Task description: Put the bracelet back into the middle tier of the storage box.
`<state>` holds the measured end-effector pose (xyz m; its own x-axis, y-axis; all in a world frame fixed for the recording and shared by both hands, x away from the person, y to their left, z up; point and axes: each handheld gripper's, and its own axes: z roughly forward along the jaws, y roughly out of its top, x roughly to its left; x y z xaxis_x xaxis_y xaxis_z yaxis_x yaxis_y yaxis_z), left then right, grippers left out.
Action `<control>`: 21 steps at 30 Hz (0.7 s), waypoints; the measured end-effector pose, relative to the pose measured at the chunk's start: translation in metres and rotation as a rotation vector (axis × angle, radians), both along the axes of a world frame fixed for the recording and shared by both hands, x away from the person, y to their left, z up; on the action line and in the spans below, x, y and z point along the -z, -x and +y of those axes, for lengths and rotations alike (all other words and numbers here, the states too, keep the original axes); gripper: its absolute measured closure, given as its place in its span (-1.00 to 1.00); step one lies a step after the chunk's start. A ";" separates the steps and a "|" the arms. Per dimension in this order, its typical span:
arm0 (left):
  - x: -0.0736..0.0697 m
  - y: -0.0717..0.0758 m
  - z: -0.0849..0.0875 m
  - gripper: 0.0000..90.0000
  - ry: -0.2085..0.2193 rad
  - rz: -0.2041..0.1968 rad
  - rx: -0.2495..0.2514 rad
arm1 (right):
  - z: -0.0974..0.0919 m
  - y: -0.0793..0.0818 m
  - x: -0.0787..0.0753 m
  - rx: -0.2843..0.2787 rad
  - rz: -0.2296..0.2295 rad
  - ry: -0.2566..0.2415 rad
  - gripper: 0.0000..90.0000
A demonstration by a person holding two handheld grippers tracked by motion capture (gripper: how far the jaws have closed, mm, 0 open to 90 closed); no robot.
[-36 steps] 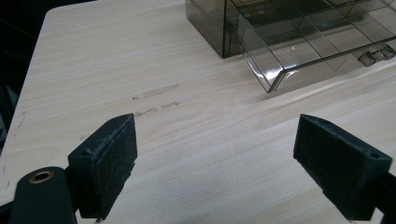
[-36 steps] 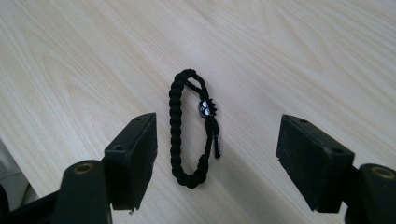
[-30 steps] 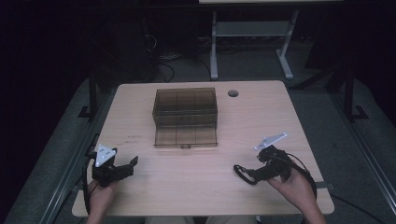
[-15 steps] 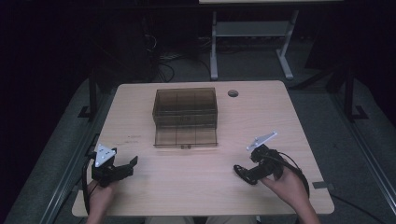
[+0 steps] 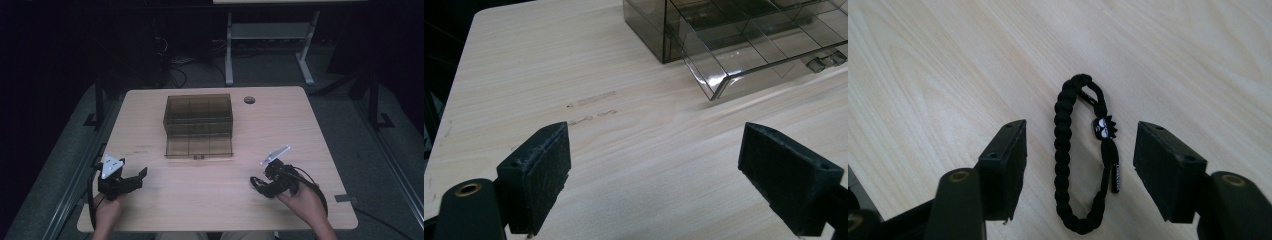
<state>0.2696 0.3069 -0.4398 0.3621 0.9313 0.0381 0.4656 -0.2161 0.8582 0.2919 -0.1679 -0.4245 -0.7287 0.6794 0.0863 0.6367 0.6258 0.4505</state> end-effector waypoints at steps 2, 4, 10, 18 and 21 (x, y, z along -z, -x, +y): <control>0.000 0.000 0.000 -0.71 0.000 -0.001 0.002 | 0.000 0.001 0.002 0.004 0.003 0.011 -0.11; 0.000 0.000 0.000 -0.71 0.000 -0.002 0.002 | -0.001 0.001 0.003 0.006 0.005 0.022 -0.09; 0.000 0.000 0.000 -0.71 0.000 -0.003 0.003 | -0.001 0.001 0.007 0.016 0.015 0.037 -0.02; 0.000 0.000 0.000 -0.71 -0.002 -0.002 0.004 | 0.001 0.001 0.011 0.018 0.022 0.060 0.05; 0.000 0.000 0.000 -0.71 0.000 -0.003 0.004 | 0.001 0.001 0.012 0.019 0.021 0.071 0.10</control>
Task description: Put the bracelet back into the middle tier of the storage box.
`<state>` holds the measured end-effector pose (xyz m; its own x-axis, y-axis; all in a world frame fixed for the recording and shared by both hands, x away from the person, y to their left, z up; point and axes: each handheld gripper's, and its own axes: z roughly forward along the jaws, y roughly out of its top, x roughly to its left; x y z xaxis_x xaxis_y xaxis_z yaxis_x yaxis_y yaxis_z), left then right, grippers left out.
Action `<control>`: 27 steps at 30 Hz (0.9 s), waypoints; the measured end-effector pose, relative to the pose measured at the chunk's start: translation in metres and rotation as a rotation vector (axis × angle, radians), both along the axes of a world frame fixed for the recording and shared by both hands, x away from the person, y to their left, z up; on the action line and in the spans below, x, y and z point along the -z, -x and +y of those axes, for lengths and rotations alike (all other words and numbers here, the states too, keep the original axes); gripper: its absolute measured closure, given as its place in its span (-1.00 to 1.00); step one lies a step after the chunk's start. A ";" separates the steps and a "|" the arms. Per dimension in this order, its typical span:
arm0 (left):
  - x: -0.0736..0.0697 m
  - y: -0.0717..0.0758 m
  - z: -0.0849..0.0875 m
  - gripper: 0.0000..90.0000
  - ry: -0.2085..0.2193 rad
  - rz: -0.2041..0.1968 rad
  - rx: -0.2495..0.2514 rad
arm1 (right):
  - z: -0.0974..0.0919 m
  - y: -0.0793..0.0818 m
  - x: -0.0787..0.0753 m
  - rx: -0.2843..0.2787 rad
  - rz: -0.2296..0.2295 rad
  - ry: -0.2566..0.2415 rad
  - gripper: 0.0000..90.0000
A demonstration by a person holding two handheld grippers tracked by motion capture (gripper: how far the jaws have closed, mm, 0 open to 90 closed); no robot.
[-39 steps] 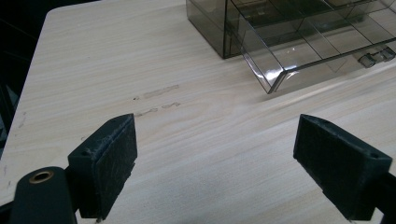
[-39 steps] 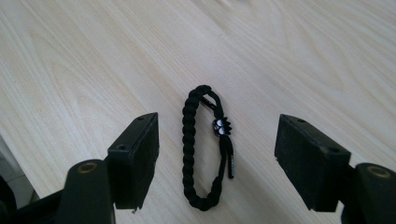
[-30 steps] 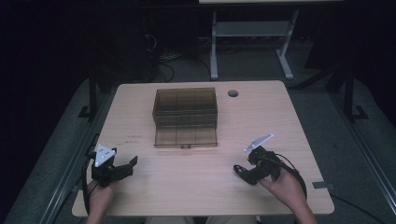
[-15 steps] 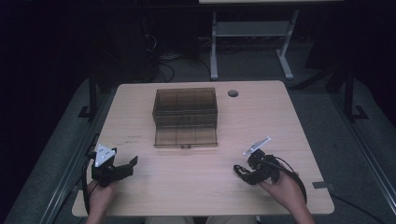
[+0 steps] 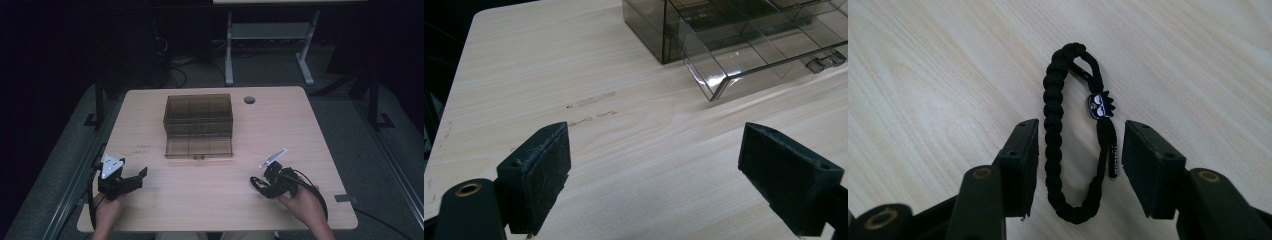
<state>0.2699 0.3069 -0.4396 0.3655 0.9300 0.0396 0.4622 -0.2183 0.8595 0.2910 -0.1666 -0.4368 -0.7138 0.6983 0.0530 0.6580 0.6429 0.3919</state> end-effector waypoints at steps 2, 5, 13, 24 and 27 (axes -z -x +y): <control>0.000 0.000 0.000 -0.71 -0.001 0.000 0.000 | 0.000 0.000 0.001 -0.003 -0.001 0.006 0.13; 0.000 0.000 0.000 -0.71 0.001 0.000 0.000 | 0.000 0.000 0.001 0.000 0.001 0.011 0.17; 0.000 0.000 0.000 -0.71 0.000 0.000 0.001 | 0.001 0.000 0.003 -0.001 0.003 0.022 0.27; 0.000 0.000 0.000 -0.71 0.001 -0.001 0.000 | 0.001 0.001 0.004 0.007 -0.003 0.033 0.35; 0.000 0.000 0.000 -0.71 0.002 -0.002 -0.001 | 0.000 0.001 0.004 0.007 -0.004 0.033 0.39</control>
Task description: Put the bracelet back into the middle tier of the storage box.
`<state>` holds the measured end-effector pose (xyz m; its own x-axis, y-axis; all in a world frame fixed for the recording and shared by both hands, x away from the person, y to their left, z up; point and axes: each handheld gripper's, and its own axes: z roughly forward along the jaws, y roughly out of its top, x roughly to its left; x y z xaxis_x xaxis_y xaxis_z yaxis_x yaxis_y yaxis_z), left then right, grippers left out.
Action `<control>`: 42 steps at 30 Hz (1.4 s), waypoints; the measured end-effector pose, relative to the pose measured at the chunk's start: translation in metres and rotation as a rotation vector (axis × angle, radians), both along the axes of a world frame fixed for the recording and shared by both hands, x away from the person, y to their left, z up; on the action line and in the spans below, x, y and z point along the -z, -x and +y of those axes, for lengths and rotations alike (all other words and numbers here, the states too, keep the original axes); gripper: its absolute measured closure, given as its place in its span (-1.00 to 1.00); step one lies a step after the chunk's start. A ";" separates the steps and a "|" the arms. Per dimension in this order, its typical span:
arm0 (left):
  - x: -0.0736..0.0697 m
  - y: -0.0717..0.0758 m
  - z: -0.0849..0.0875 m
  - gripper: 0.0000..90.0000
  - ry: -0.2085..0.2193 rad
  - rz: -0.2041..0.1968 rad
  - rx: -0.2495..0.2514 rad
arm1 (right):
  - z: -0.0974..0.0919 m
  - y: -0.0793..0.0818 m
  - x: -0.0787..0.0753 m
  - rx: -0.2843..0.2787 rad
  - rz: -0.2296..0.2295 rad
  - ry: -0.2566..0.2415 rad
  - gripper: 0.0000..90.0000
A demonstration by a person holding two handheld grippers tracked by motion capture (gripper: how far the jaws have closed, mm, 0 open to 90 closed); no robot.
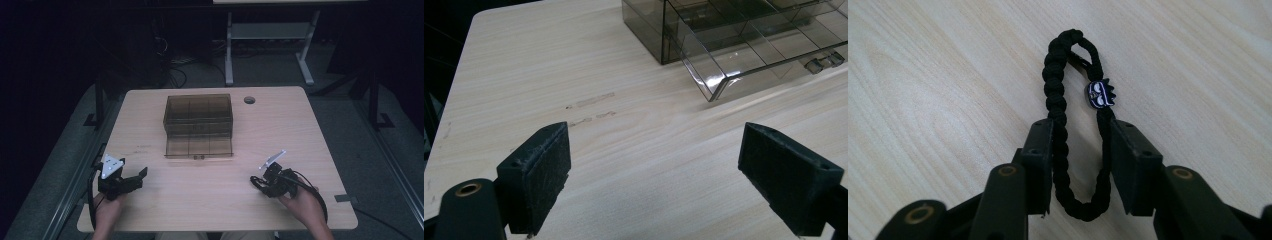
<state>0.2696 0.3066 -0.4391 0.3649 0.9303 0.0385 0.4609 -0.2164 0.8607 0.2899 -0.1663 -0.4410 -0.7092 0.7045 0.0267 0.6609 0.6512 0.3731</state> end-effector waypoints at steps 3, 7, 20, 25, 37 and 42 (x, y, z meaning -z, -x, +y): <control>0.000 0.000 0.000 -0.71 0.001 -0.001 -0.001 | -0.001 0.000 0.000 0.001 0.003 -0.003 0.43; 0.000 -0.001 0.000 -0.71 -0.005 0.001 0.004 | -0.001 0.000 0.000 0.003 0.008 -0.009 0.45; 0.000 0.000 0.000 -0.71 -0.001 -0.003 0.000 | -0.002 0.000 0.002 0.005 0.009 -0.004 0.60; 0.000 -0.001 0.000 -0.71 -0.003 0.000 0.004 | -0.002 0.000 0.002 0.000 0.011 -0.007 0.74; 0.000 -0.001 0.000 -0.71 -0.003 0.001 0.005 | -0.004 0.001 0.002 0.009 -0.001 0.003 0.82; 0.000 0.000 0.001 -0.71 0.003 -0.002 -0.001 | -0.003 0.002 -0.002 0.009 -0.006 -0.015 0.82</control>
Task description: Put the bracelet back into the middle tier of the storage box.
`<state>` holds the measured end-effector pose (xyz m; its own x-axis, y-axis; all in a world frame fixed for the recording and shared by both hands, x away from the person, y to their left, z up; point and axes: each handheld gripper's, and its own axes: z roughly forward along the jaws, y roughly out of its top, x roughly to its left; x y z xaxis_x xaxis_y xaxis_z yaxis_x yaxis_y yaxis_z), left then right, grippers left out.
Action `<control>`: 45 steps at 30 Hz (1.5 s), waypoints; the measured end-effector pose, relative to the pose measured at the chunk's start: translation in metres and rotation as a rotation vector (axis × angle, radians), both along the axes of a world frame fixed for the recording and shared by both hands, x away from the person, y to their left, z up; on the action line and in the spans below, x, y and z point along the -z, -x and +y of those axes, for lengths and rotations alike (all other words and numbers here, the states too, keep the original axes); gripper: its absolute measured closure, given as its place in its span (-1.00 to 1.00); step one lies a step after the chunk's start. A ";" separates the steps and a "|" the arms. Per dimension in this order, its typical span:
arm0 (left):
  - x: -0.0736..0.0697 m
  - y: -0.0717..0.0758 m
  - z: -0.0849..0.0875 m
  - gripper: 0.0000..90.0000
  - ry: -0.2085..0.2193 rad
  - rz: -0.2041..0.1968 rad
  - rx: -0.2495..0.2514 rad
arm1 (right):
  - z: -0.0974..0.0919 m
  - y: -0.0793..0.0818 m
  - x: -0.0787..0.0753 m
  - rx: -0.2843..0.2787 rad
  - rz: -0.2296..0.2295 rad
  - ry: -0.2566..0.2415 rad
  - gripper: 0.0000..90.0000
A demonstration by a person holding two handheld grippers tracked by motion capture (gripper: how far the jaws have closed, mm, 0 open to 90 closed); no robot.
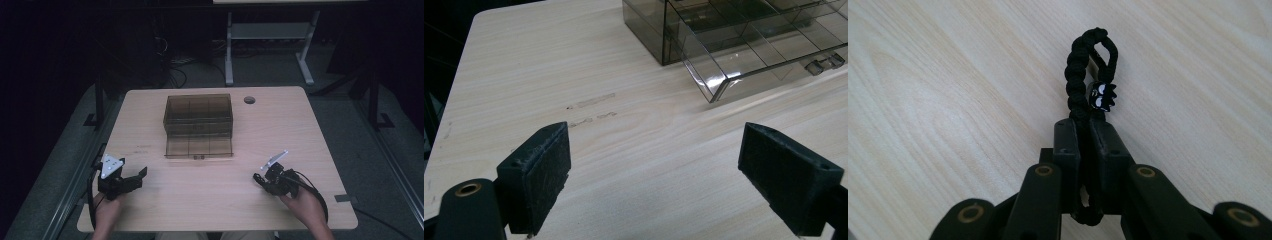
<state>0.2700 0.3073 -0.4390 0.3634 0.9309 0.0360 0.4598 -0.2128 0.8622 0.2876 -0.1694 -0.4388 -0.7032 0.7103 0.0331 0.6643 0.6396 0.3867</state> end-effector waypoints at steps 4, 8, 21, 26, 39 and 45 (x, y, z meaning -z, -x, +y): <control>0.000 0.001 0.000 -0.71 -0.001 0.000 0.001 | 0.002 0.001 -0.004 -0.009 -0.004 -0.016 0.82; 0.000 0.001 0.000 -0.71 0.004 0.000 -0.001 | 0.004 0.000 -0.006 -0.020 -0.002 -0.027 0.82; 0.000 0.001 0.001 -0.71 0.004 0.001 -0.004 | 0.008 -0.008 -0.025 -0.040 -0.011 -0.075 0.82; 0.000 0.001 0.001 -0.71 0.004 0.001 -0.004 | 0.009 -0.012 -0.029 -0.043 -0.015 -0.081 0.82; 0.000 0.001 0.000 -0.71 0.004 0.000 0.000 | 0.017 -0.024 -0.042 -0.069 -0.020 -0.094 0.82; 0.000 0.001 0.000 -0.71 0.010 -0.001 -0.003 | 0.021 -0.028 -0.049 -0.075 -0.024 -0.102 0.82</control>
<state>0.2694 0.3073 -0.4389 0.3606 0.9323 0.0267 0.4594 -0.2025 0.8648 0.3161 -0.1487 -0.3902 -0.7559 0.6491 0.0853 0.6057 0.6440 0.4673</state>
